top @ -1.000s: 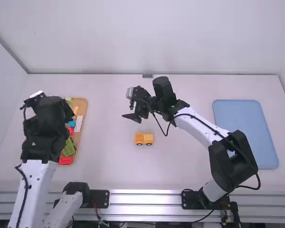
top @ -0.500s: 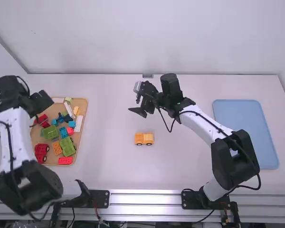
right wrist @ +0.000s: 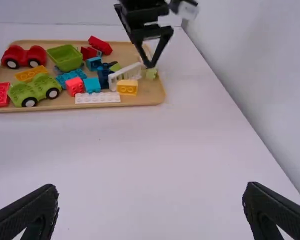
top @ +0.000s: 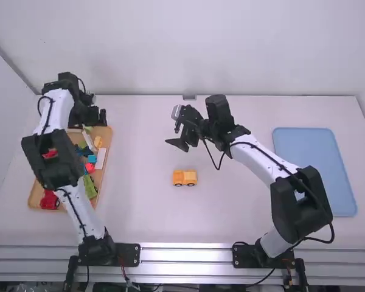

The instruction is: Assemble lego blocks to make yellow taxi

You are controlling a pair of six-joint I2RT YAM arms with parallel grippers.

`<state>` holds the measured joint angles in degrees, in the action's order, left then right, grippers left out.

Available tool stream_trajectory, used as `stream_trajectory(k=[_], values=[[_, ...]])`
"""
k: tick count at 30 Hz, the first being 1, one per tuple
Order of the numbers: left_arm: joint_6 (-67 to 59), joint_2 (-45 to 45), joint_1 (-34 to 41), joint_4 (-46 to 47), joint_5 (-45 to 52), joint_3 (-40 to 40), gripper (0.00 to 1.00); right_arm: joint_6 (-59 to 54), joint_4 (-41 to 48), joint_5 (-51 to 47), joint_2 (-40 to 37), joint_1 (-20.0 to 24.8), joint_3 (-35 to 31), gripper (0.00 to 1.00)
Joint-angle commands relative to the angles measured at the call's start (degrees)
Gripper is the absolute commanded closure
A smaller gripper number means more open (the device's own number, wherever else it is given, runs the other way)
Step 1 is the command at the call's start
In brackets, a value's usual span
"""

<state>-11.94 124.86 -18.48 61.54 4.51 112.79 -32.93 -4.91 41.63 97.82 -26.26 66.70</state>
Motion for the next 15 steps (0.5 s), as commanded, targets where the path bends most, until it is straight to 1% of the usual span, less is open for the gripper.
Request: stream_trajectory(k=[1, 3, 4, 6, 8, 9, 10, 13, 15], values=[[-5.1, 2.1, 0.6, 1.1, 0.4, 1.4, 0.01, 0.1, 0.4, -1.2, 0.8, 1.3, 1.2, 0.01], [-6.4, 2.8, 0.9, 0.7, 0.5, 0.9, 0.01, -0.1, 0.9, -1.7, 0.8, 2.0, 1.2, 0.01], [-7.3, 2.8, 0.9, -0.6, 0.6, -0.2, 0.08, 0.0, 1.0, -1.6, 0.8, 2.6, 1.2, 0.01], [-7.1, 2.8, 0.9, -2.2, 0.4, -1.2, 0.16, -0.1, 1.2, -1.4, 0.8, 3.1, 1.2, 0.01], [-7.4, 2.8, 0.7, -5.0, 0.4, -3.0, 0.21, -0.1, 1.5, -1.4, 0.8, 4.0, 1.2, 0.01], [-7.5, 2.8, 0.4, -5.4, 0.5, -3.3, 0.21, -0.1, 1.6, -1.4, 0.8, 4.2, 1.2, 0.01], [-8.3, 2.8, 0.1, -6.0, 0.6, -3.9, 0.27, -0.1, 2.0, -1.4, 0.8, 4.6, 1.2, 0.01], [-12.3, 2.8, 0.3, -6.1, 0.9, -5.6, 0.32, -0.1, 2.4, -1.4, 0.8, 5.3, 1.2, 0.01], [-11.9, 2.8, 0.3, -6.0, -1.2, -6.6, 0.34, -0.1, 2.6, -1.4, 0.8, 5.5, 1.2, 0.01]])
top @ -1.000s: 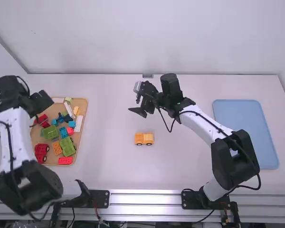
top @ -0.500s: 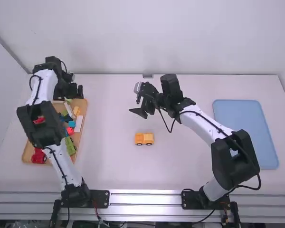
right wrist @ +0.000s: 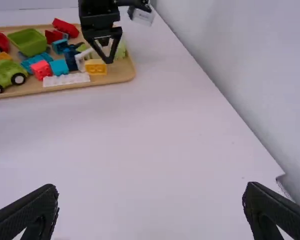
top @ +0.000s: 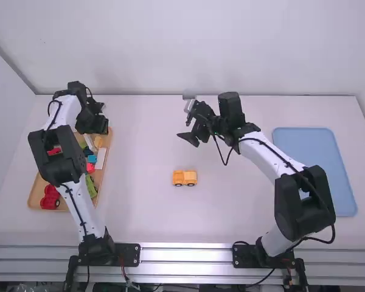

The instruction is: Assemble lego blocks to make yellow taxi

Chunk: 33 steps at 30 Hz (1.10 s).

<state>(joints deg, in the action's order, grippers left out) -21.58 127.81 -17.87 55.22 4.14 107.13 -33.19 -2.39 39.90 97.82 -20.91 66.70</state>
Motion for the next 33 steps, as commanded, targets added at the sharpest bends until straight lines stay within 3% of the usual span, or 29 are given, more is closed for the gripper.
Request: stream_trajectory(k=[1, 8, 18, 33], values=[[-0.7, -0.2, -0.4, 0.2, -2.7, -1.3, 0.36, 0.2, 0.0, 0.3, 0.8, 0.3, 1.2, 0.01], [-3.0, -0.2, -1.3, 0.3, -2.6, -3.0, 0.43, -0.1, 0.1, 0.3, 1.2, -0.2, 1.1, 0.01], [-1.9, -0.2, -1.7, -4.6, -2.7, -7.6, 0.44, -0.5, 0.2, 0.2, 1.3, -0.1, 1.0, 0.01], [-1.8, -0.2, -1.7, -9.8, -4.9, -12.9, 0.55, -0.5, 0.2, 0.0, 1.3, -0.1, 1.0, 0.01]])
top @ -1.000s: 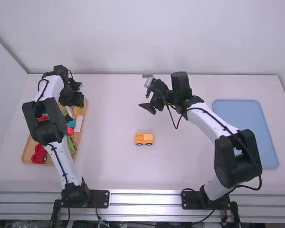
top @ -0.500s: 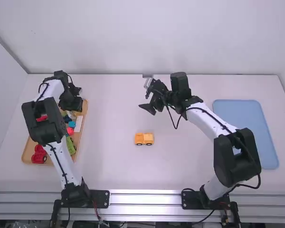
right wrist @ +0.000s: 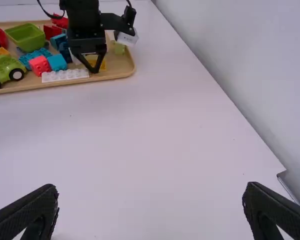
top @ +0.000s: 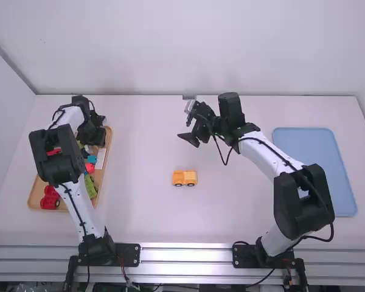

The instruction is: Assemble lego blocks to make yellow taxi

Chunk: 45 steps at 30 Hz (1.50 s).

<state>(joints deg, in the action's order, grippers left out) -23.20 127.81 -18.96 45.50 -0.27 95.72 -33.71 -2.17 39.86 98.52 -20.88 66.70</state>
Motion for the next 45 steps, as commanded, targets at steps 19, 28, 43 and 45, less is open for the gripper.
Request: stream_trajectory(k=[19, 28, 43, 45], values=[[4.3, -5.1, 0.7, -3.5, -0.7, -2.4, 0.78, 0.9, -1.2, 0.1, 0.6, -0.2, 1.0, 0.01], [1.1, -12.5, 3.4, -4.0, 4.2, -2.4, 0.82, 5.5, -2.2, -1.0, 0.6, -0.2, 1.0, 0.01], [-1.8, -46.3, 18.2, -35.3, 9.1, -40.0, 0.84, 21.4, -5.2, 0.1, 1.4, 3.0, 1.0, 0.01], [-2.8, -50.8, 21.0, -40.5, 10.3, -45.8, 0.87, 23.6, -7.6, 3.7, 3.6, 2.8, 1.0, 0.01]])
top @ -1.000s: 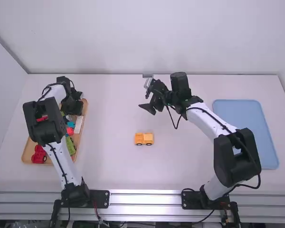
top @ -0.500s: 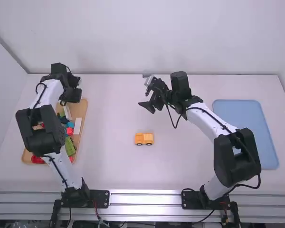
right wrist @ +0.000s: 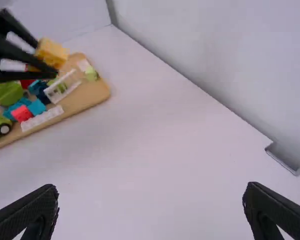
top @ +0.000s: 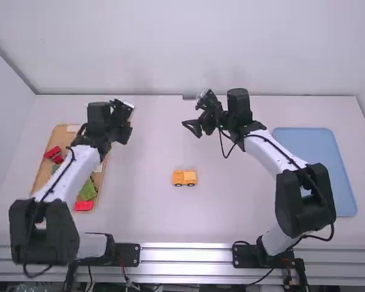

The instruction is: Assemble lego blocks to make yellow taxi

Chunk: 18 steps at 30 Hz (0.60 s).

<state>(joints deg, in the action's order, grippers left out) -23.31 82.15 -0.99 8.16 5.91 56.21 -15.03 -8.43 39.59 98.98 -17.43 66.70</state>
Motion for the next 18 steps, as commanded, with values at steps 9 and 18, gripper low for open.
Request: stream_trajectory(k=[9, 18], values=[[-0.4, -12.9, 14.3, -30.9, 2.2, -25.5, 0.77, 16.4, -14.6, 25.4, 13.1, -0.1, 1.0, 0.11], [9.1, -9.1, 15.7, -38.9, 2.8, -27.1, 0.78, 15.2, -19.3, 26.1, 12.1, -0.3, 1.0, 0.15]])
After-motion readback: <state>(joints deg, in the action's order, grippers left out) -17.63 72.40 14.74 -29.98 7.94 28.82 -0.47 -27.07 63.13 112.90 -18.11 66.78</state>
